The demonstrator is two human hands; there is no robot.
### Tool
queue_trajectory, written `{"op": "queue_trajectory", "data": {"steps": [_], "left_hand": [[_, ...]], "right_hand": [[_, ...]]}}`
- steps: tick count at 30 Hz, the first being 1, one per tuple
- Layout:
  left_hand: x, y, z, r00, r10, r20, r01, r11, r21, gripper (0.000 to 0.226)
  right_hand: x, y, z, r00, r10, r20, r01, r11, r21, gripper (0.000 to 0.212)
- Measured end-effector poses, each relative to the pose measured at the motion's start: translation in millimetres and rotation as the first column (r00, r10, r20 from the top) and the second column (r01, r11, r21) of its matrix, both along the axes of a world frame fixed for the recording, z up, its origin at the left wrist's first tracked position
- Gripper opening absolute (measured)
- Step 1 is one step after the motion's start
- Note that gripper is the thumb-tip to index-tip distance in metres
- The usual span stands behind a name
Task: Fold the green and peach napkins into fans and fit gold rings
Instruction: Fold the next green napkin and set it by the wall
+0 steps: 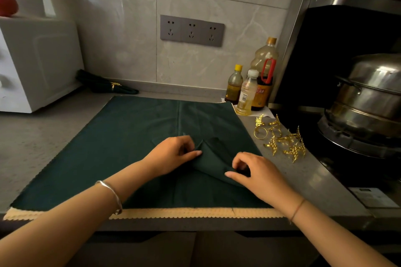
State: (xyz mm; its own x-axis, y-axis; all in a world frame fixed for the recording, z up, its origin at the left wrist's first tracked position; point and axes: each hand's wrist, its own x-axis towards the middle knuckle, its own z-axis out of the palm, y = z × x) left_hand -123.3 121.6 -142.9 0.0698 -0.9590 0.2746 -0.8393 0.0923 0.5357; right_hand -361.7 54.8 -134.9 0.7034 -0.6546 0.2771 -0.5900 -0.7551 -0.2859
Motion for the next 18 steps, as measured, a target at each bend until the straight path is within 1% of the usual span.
{"op": "queue_trajectory", "data": {"steps": [1,2,4,6,8,10,12,16,18], "left_hand": [[-1,-2,-3,1.000,0.022,0.006,-0.022,0.999,-0.023,0.023],[-1,-5,-6,0.998,0.036,0.051,-0.033,0.998,-0.056,0.029],[-1,-10,-10,0.979,0.010,0.204,0.010,0.995,-0.098,0.049],[-3,-13,-11,0.952,-0.056,0.302,0.074,0.996,-0.048,0.052],[-4,-16,-13,0.933,-0.112,0.343,0.091,0.993,0.075,0.048],[-3,-19,-16,0.925,-0.136,0.355,0.078,0.982,0.174,0.047],[-1,-21,-19,0.930,-0.146,0.337,0.069,0.970,0.231,0.047],[1,-24,-20,0.946,-0.163,0.280,0.089,0.962,0.260,0.047],[1,-24,-20,0.950,-0.167,0.262,0.098,0.961,0.257,0.047]], "right_hand": [[1,0,0,1.000,0.000,0.005,0.000,1.000,0.019,0.023],[2,-1,-1,1.000,0.001,0.004,-0.001,0.999,0.039,0.030],[4,-3,-1,1.000,0.020,-0.021,-0.018,0.998,0.059,0.043],[6,-5,0,0.997,0.041,-0.065,-0.037,0.997,0.060,0.045],[8,-6,1,0.994,0.055,-0.094,-0.049,0.997,0.064,0.043],[8,-6,2,0.992,0.063,-0.112,-0.056,0.996,0.066,0.043],[8,-4,3,0.987,0.069,-0.142,-0.063,0.997,0.047,0.044],[9,6,6,0.968,0.127,-0.215,-0.141,0.988,-0.056,0.051],[12,13,7,0.950,0.152,-0.271,-0.177,0.982,-0.070,0.055]]}}
